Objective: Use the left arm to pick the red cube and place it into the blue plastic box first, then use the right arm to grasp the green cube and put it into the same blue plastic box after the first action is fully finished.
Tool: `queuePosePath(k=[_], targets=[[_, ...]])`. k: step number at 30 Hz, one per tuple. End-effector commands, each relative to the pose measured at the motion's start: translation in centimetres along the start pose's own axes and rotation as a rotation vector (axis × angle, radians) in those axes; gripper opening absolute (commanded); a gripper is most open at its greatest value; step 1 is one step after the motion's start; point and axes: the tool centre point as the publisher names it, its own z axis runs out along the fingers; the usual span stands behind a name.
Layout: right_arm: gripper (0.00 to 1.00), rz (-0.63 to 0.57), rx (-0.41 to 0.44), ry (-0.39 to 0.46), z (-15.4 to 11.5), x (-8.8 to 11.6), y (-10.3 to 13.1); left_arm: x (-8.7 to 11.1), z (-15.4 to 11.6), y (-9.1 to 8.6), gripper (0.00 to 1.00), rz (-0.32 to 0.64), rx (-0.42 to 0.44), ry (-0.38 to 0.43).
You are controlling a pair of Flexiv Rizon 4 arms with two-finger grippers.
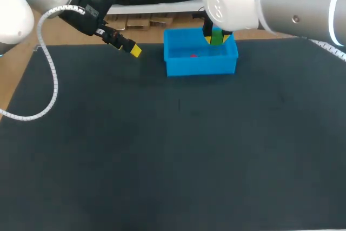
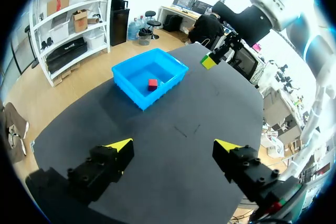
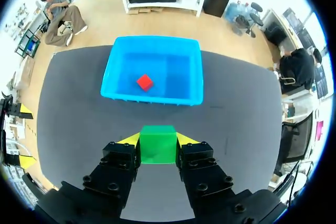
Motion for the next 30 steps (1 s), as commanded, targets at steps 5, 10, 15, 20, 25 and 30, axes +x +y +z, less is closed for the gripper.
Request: queuePosePath(k=[5, 10, 15, 20, 25, 30], targets=[[0.00, -0.009, 0.021, -0.034, -0.5, -0.7, -0.5, 0.1, 0.0, 0.0, 1.00, 0.002, 0.000, -0.004], [0.00, -0.015, 0.034, -0.046, -0.6, -1.6, -0.8, 0.1, 0.0, 0.0, 1.00, 0.002, 0.000, -0.004], [0.00, -0.021, 0.044, -0.057, -0.7, -2.4, -0.9, 0.1, 0.0, 0.0, 1.00, 0.002, 0.000, -0.004], [0.00, -0.030, 0.044, -0.076, -0.7, -3.2, -0.9, 0.1, 0.0, 0.0, 1.00, 0.002, 0.000, -0.004], [0.00, -0.034, 0.028, -0.108, -0.7, -4.0, -0.8, 0.1, 0.0, 0.0, 1.00, 0.002, 0.000, -0.004], [0.00, -0.033, 0.014, -0.134, -0.6, -4.6, -1.0, 0.1, 0.0, 0.0, 1.00, 0.002, 0.000, -0.004]])
